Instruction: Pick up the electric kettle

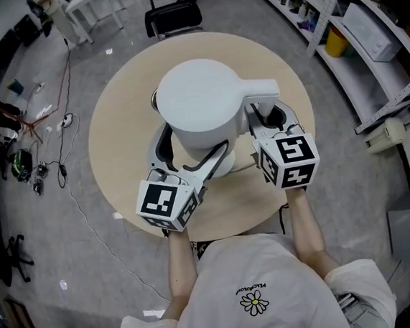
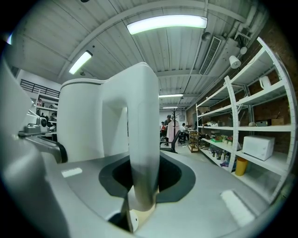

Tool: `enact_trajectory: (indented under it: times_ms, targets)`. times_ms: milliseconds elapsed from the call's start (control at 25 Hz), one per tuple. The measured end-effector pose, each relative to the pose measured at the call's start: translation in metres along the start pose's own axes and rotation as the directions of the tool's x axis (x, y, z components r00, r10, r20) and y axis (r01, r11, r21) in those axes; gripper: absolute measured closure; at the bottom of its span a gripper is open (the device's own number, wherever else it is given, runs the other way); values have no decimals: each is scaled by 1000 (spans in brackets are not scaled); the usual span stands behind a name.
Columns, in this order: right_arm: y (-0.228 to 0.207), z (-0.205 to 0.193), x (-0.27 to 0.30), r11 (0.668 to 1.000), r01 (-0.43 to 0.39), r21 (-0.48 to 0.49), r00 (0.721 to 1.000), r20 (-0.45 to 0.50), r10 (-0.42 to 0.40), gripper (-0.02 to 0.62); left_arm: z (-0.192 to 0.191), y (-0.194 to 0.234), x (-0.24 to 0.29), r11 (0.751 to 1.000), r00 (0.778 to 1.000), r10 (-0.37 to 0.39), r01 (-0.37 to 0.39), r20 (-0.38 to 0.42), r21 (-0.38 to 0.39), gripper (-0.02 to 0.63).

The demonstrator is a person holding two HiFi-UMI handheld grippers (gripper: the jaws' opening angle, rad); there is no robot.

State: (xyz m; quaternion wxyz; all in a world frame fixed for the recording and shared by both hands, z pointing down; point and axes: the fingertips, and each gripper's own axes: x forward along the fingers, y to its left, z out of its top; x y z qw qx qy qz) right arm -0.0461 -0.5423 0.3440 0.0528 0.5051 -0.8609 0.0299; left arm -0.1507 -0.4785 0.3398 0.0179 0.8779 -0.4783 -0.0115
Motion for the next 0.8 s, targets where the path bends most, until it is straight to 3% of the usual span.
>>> enact_trajectory:
  times_ms: [800]
  targets:
    - [2, 9, -20, 1000, 14, -7, 999, 30, -14, 506, 10, -15, -10, 1000, 1000, -9, 9, 19, 25, 75]
